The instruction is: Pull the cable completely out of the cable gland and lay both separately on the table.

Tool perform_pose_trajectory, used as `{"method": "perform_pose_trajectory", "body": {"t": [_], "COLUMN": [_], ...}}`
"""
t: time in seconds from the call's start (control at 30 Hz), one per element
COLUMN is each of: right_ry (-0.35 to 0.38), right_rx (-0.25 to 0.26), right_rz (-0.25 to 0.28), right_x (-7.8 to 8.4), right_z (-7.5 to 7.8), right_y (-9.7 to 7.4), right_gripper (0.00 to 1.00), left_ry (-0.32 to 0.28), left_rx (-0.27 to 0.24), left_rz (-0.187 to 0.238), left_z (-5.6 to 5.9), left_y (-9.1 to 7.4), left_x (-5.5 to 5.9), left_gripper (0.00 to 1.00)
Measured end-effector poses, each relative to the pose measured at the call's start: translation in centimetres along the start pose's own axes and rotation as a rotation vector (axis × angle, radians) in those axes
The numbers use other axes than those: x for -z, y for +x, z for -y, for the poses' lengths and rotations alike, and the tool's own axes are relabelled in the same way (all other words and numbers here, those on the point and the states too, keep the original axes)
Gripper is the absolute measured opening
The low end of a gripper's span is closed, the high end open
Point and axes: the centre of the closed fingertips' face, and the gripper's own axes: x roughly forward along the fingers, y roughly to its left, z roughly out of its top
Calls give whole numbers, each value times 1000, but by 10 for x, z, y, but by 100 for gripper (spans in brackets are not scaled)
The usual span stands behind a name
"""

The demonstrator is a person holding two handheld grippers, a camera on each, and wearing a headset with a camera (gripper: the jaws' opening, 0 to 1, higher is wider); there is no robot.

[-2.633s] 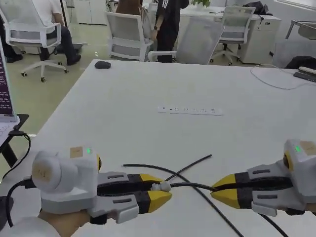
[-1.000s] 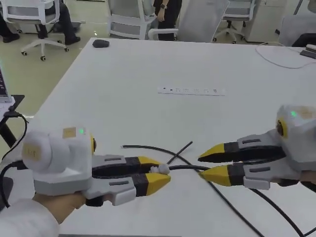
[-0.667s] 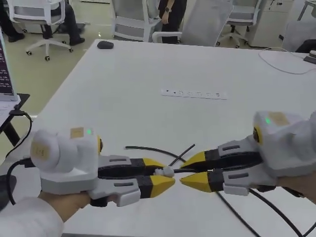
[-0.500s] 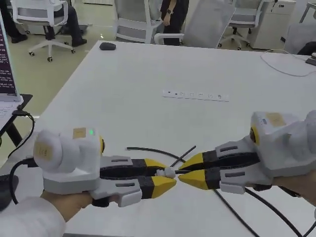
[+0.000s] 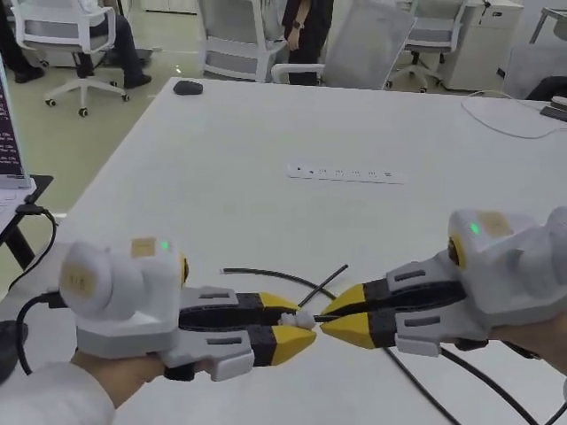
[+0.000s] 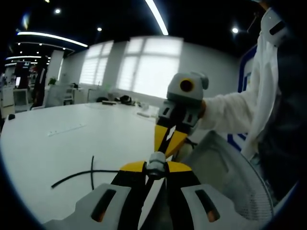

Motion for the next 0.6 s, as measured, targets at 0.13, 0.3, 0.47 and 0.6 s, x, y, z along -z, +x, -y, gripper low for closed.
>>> {"method": "perform_pose_trajectory", "body": {"t": [0.13,0.3,0.47,0.6], "right_ry": [5,19,34,53], "right_rx": [13,35,65,102], "right_rz": [-13,-35,-76,-120], "right_x": [7,15,29,45], "right_z": [3,6,9,15], "right_y": [-8,-19,-37,-54], "right_gripper": [2,2,2,2], "left_ry": [1,-3,-14,-24], "left_rx": [-13,-20,-32,-43], "left_rz": [-8,-6,5,17], "left_z": [-3,-5,-8,-11], "left_y": [-1,-2,-4,-6], "left_x": [2,2,0,-2], "left_gripper": [16,16,16,16]}}
